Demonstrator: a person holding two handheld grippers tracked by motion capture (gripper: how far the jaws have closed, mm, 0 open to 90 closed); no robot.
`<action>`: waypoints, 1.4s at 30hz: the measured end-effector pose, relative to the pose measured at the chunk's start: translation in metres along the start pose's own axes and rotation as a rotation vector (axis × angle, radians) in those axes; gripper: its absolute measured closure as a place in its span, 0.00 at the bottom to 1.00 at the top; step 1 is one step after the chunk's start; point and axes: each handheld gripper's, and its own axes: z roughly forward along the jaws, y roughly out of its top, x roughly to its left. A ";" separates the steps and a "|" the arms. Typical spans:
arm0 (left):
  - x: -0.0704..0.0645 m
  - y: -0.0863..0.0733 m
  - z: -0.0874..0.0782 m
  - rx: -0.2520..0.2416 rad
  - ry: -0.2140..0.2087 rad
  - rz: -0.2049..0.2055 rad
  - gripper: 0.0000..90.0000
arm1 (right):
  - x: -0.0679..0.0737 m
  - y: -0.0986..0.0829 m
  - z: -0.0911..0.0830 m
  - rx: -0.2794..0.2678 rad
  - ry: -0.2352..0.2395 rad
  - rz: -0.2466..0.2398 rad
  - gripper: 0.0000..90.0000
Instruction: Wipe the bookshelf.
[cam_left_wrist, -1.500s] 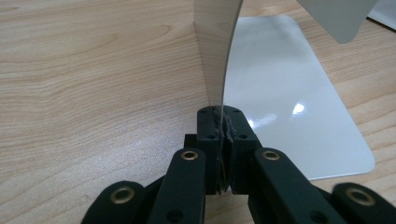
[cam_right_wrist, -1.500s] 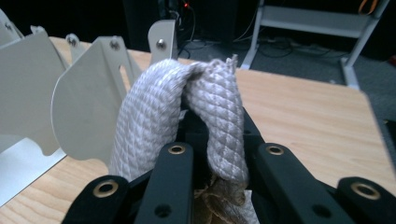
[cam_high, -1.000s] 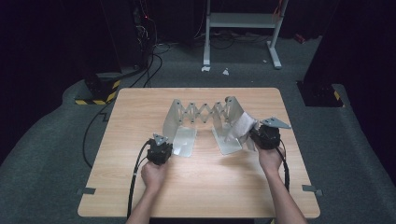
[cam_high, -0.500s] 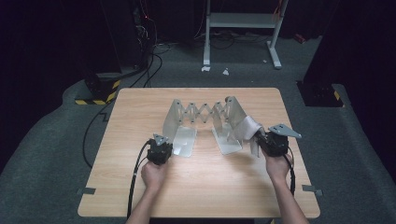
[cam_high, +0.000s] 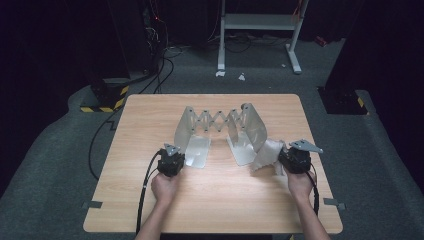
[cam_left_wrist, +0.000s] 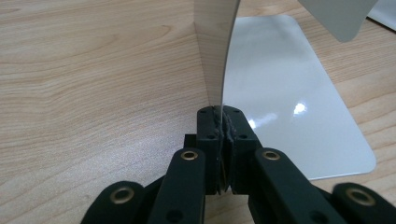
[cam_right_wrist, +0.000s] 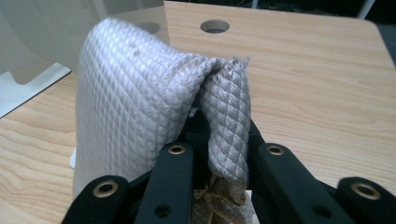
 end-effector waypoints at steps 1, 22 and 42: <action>0.000 0.000 0.000 0.000 0.000 0.000 0.95 | -0.001 0.001 0.002 0.003 0.000 0.005 0.90; 0.000 0.000 0.000 0.000 0.001 0.002 0.95 | 0.026 0.059 -0.002 -0.113 0.119 -0.023 0.90; -0.001 0.000 0.000 0.000 0.006 0.007 0.95 | 0.042 0.045 0.020 -0.071 0.125 -0.040 0.90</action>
